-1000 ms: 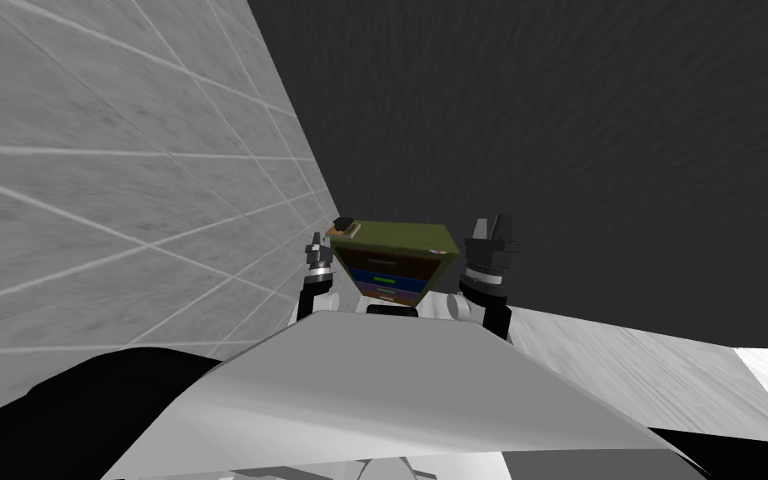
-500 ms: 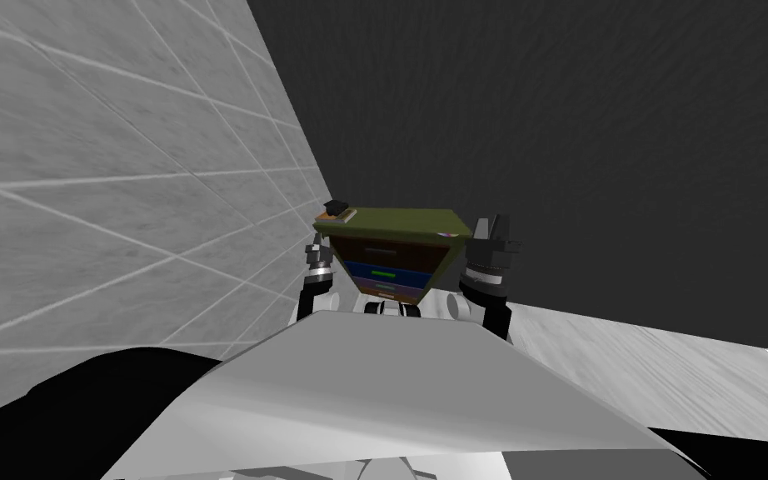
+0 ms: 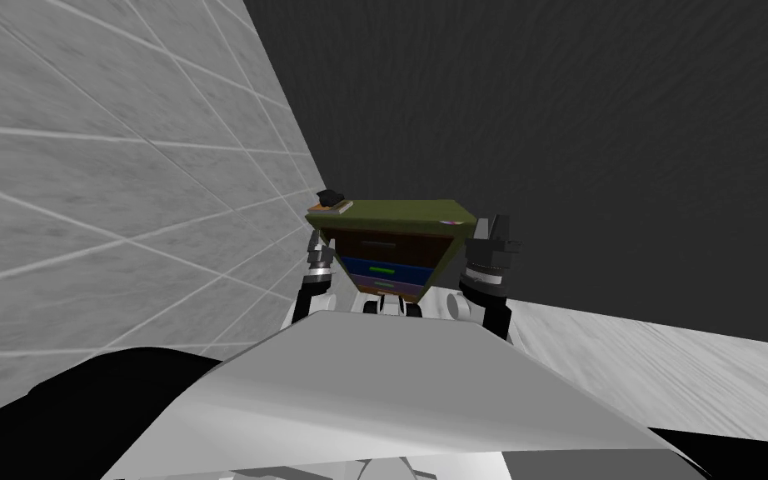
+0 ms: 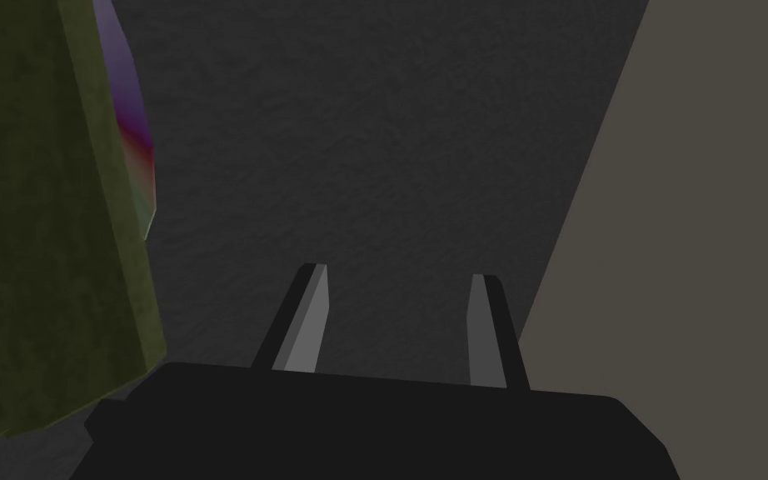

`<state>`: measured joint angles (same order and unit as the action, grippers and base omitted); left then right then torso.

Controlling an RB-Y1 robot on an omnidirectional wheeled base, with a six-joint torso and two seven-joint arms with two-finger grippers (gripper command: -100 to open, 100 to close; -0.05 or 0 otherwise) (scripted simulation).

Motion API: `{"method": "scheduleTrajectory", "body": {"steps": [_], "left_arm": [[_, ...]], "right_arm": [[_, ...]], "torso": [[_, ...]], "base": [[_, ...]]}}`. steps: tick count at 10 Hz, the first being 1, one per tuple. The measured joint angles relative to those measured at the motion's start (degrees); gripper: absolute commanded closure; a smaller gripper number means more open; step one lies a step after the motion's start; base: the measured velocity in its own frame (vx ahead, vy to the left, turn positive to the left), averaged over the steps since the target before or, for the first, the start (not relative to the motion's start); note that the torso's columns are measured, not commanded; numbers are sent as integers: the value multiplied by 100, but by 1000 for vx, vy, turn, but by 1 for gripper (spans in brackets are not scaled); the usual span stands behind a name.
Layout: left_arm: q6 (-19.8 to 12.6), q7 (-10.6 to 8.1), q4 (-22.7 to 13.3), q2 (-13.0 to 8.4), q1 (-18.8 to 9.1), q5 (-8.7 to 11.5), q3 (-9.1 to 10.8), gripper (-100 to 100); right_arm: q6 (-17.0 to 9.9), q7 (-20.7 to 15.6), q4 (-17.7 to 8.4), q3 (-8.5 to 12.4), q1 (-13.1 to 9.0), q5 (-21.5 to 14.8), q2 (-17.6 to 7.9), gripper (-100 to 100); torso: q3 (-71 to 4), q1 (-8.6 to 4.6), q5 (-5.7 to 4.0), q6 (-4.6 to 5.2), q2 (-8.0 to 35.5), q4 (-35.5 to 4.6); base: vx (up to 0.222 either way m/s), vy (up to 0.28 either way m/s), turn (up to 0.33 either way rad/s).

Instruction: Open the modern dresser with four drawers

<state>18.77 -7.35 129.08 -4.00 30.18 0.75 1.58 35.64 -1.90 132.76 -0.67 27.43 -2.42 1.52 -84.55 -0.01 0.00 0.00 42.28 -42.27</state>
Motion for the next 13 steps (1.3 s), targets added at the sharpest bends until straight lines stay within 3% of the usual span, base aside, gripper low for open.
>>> {"method": "scheduleTrajectory", "body": {"steps": [4,13], "left_arm": [[-411,-38,97,-416,58,-41,-109,-100],[-1426,-128,314,-246,257,-148,-404,-100]], "right_arm": [[0,0,0,0,0,0,0,0],[0,0,0,0,0,0,0,0]], "torso": [[-1,-3,-1,0,1,-2],[-1,0,0,-1,1,-2]], "base": [[-22,-25,-87],[-21,-25,-69]]}}
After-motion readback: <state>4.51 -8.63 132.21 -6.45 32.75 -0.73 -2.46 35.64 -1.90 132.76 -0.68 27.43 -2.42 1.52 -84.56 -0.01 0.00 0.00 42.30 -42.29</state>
